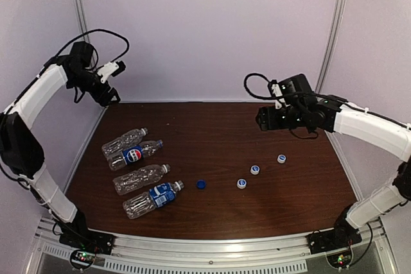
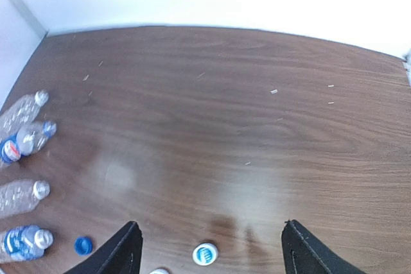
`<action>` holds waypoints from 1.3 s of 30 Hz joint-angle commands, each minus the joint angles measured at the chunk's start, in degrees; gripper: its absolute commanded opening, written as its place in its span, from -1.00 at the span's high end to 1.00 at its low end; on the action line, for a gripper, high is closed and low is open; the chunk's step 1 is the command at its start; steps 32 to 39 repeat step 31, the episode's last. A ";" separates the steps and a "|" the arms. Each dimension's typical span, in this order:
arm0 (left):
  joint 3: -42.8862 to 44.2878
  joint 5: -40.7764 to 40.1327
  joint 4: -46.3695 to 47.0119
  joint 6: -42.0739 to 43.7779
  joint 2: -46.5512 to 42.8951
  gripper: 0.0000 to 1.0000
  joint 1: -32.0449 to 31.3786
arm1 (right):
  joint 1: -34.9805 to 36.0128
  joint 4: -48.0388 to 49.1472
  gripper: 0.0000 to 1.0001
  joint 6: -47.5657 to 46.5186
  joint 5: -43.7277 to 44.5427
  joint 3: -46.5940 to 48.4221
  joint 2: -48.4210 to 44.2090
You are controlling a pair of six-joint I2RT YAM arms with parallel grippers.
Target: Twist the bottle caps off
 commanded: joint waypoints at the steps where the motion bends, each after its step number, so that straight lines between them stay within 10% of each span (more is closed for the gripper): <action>1: -8.06 0.83 9.33 -11.09 -12.41 -0.60 0.03 | -9.24 5.00 -0.53 2.44 5.23 -7.82 -8.12; 10: -36.68 -9.51 25.09 -18.80 -31.59 -0.88 3.70 | -21.92 14.54 -0.98 -1.69 21.29 -29.71 -33.74; 19: -62.28 -16.49 47.89 -30.79 -42.03 -0.93 5.13 | -21.93 28.62 -0.99 3.46 30.97 -50.42 -51.49; 39: -68.49 -12.40 50.30 -30.43 -44.26 -0.95 5.68 | -21.93 28.60 -0.99 7.29 32.54 -56.66 -59.70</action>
